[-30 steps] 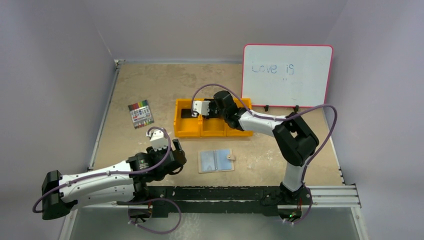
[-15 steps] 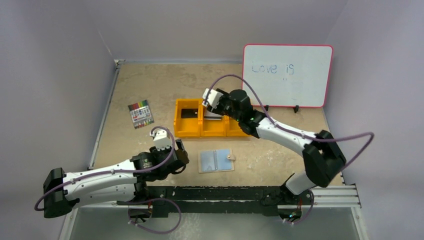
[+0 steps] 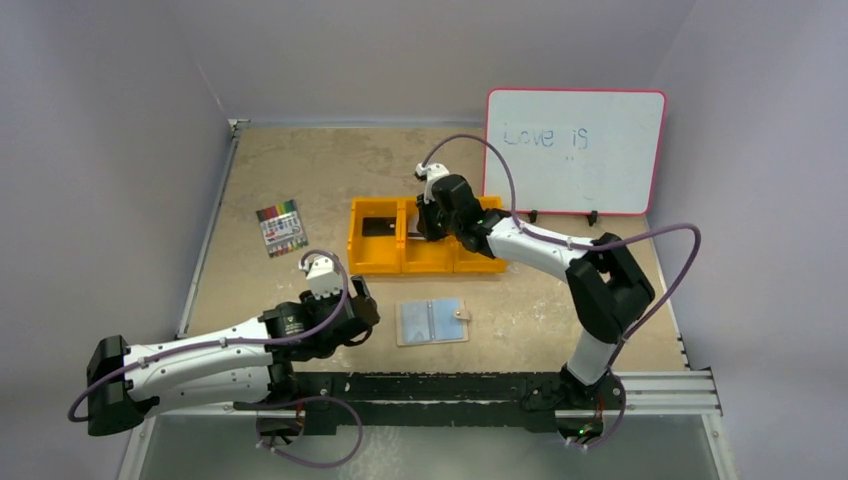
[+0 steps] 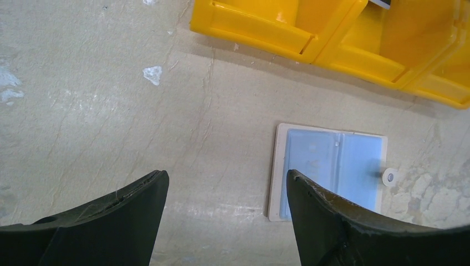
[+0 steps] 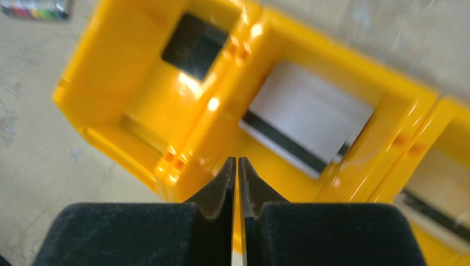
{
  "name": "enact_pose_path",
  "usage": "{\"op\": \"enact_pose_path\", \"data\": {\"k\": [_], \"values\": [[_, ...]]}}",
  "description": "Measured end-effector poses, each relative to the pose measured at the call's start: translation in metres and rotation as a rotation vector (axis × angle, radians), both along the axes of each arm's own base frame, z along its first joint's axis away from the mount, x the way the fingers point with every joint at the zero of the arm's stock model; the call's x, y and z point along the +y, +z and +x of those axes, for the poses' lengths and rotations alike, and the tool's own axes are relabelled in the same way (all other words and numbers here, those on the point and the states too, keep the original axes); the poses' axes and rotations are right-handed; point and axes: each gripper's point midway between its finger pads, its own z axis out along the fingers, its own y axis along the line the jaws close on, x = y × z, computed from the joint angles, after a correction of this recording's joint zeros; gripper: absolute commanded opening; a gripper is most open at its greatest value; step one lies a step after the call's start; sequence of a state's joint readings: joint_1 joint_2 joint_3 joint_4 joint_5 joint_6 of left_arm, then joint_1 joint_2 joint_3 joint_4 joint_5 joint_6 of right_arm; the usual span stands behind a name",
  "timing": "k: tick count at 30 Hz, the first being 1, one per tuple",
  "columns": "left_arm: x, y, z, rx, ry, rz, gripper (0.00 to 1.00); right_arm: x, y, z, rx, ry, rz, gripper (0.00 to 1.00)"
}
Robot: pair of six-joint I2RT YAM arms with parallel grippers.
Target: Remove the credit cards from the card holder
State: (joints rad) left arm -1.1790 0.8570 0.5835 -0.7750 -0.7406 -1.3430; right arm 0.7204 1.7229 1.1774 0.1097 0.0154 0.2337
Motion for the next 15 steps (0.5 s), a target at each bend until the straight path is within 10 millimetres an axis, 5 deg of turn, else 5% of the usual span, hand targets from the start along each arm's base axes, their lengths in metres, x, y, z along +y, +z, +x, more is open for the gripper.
{"op": "enact_pose_path", "data": {"k": [5, 15], "values": [[0.004, 0.008, 0.000, -0.021, 0.010, -0.033, 0.77, -0.010, -0.050, -0.018, 0.204, -0.084, -0.043, 0.04], [0.012, 0.010, 0.000, -0.029, 0.027, -0.020, 0.77, -0.004, -0.072, -0.004, 0.278, -0.186, -0.063, 0.04]]}}
